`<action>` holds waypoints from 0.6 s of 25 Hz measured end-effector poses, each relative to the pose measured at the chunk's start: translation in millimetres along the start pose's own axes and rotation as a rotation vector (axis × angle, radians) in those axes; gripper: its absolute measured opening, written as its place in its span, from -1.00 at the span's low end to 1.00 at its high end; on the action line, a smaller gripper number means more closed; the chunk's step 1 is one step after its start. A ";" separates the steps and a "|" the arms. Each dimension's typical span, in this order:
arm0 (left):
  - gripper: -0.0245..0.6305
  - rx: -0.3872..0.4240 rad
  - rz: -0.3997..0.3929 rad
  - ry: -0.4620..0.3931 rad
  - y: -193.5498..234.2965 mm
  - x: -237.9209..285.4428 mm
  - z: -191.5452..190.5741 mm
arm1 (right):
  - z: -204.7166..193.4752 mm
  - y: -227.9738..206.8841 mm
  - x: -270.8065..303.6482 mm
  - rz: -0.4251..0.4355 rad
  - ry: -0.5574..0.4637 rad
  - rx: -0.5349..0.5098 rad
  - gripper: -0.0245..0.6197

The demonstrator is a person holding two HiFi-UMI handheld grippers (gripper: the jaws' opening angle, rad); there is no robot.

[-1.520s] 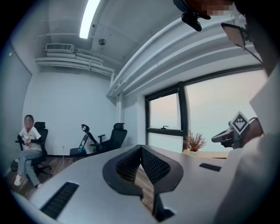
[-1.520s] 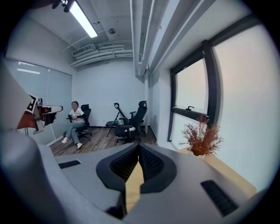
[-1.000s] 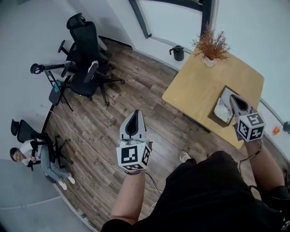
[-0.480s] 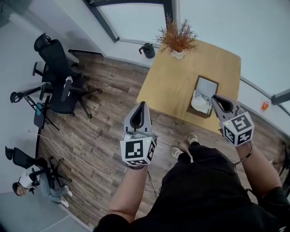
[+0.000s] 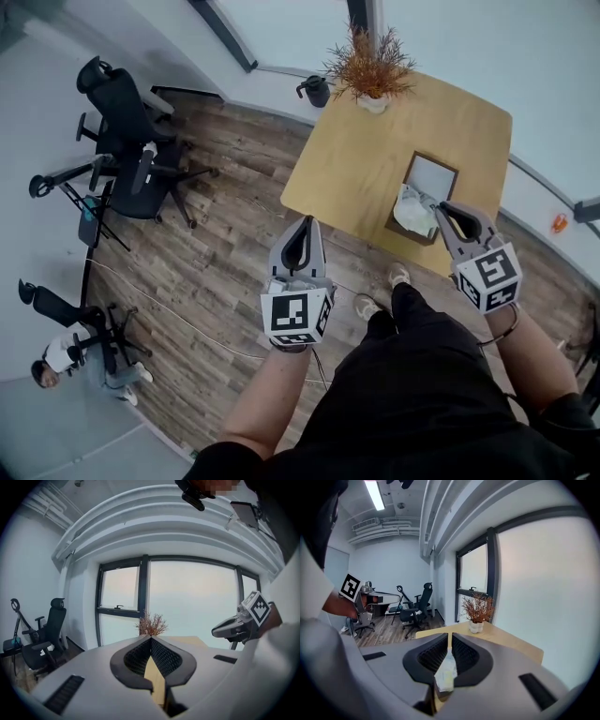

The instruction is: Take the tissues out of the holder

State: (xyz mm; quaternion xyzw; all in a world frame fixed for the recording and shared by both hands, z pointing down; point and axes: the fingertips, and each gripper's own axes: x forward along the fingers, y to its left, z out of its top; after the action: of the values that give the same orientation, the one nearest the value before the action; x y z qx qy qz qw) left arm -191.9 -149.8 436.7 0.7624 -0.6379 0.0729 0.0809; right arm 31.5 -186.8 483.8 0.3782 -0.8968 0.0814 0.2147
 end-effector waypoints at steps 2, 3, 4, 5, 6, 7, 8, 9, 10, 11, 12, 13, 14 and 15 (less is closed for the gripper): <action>-0.91 0.018 0.017 -0.003 -3.3 5.7 -2.2 | -7.3 0.1 3.3 0.018 0.010 -0.005 -0.90; -0.91 0.032 0.025 -0.007 -4.8 8.6 -2.6 | -12.1 0.8 6.1 0.026 0.018 -0.008 -0.90; -0.91 0.042 0.031 -0.009 -6.1 11.6 -3.2 | -16.8 2.1 9.3 0.034 0.026 -0.009 -0.90; -0.91 0.048 0.032 -0.007 -7.6 14.3 -4.5 | -21.2 4.2 12.5 0.044 0.031 -0.007 -0.89; -0.91 0.052 0.030 -0.002 -9.5 16.5 -5.9 | -25.1 7.1 15.3 0.058 0.035 -0.005 -0.83; -0.91 0.056 0.026 0.003 -11.8 18.4 -6.9 | -28.9 10.1 17.5 0.073 0.039 -0.004 -0.77; -0.91 0.060 0.023 0.006 -14.0 20.0 -7.2 | -32.6 12.5 19.3 0.088 0.045 -0.002 -0.73; -0.91 0.064 0.022 0.009 -15.7 21.3 -6.8 | -36.1 14.4 21.2 0.103 0.052 0.000 -0.66; -0.91 0.066 0.022 0.012 -16.4 22.5 -6.6 | -39.7 16.1 23.9 0.119 0.063 0.004 -0.59; -0.91 0.067 0.024 0.016 -16.0 23.7 -7.0 | -43.4 17.7 27.7 0.135 0.075 0.009 -0.51; -0.91 0.069 0.026 0.022 -14.9 24.7 -8.3 | -47.4 19.5 32.8 0.151 0.088 0.014 -0.37; -0.91 0.071 0.027 0.029 -13.4 25.4 -10.3 | -51.6 21.3 38.4 0.165 0.101 0.020 -0.21; -0.91 0.073 0.028 0.036 -12.1 25.5 -12.9 | -55.9 22.9 44.0 0.177 0.114 0.026 -0.07; -0.91 0.075 0.030 0.045 -10.9 25.2 -15.7 | -60.2 24.3 49.2 0.187 0.127 0.031 -0.03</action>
State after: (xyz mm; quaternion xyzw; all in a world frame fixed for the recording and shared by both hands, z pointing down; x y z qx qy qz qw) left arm -176.9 -168.8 457.2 0.7534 -0.6441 0.1152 0.0653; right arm 3.1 -182.9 560.0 0.2902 -0.9114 0.1389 0.2567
